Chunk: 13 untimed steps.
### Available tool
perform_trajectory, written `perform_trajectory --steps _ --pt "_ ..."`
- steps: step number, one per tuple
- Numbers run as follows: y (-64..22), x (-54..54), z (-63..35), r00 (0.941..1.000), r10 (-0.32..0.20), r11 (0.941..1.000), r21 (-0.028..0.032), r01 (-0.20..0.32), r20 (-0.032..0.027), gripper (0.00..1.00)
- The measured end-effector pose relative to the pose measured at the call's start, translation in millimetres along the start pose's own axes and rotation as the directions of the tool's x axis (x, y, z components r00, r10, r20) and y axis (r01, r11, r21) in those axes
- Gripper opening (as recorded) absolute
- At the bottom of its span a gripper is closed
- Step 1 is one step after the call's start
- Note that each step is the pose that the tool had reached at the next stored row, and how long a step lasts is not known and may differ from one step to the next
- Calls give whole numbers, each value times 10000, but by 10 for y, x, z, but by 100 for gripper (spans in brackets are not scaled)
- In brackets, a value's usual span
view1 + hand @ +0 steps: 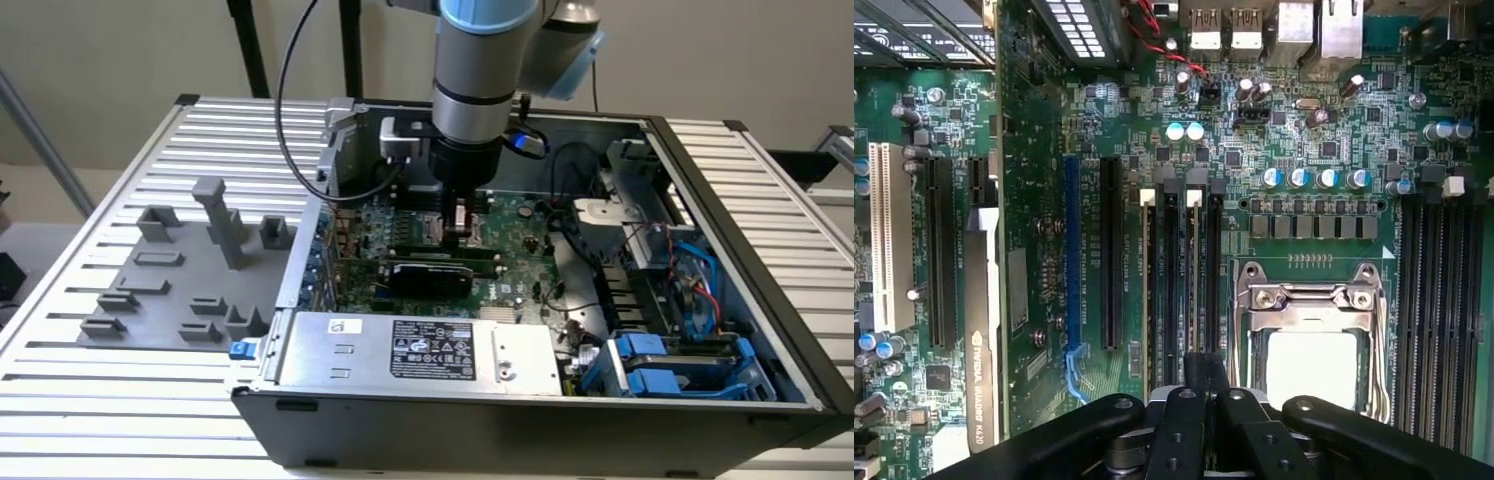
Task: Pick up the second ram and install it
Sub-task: 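Press down the second ram until it locks into place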
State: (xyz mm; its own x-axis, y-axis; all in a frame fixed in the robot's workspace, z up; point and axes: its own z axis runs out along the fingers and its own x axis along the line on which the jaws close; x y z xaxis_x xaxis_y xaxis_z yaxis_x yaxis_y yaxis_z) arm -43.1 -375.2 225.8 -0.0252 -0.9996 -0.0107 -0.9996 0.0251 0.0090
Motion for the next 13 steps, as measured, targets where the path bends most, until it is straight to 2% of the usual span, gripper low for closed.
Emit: perform_trajectory --steps 2,6,13 --pt "0 -3 -42 10000 1 10000 0 -1 24 0" --pt "1 -3 -177 10000 1 10000 -36 -1 1 0" --pt "1 -3 -181 10000 0 10000 -36 0 1 0"
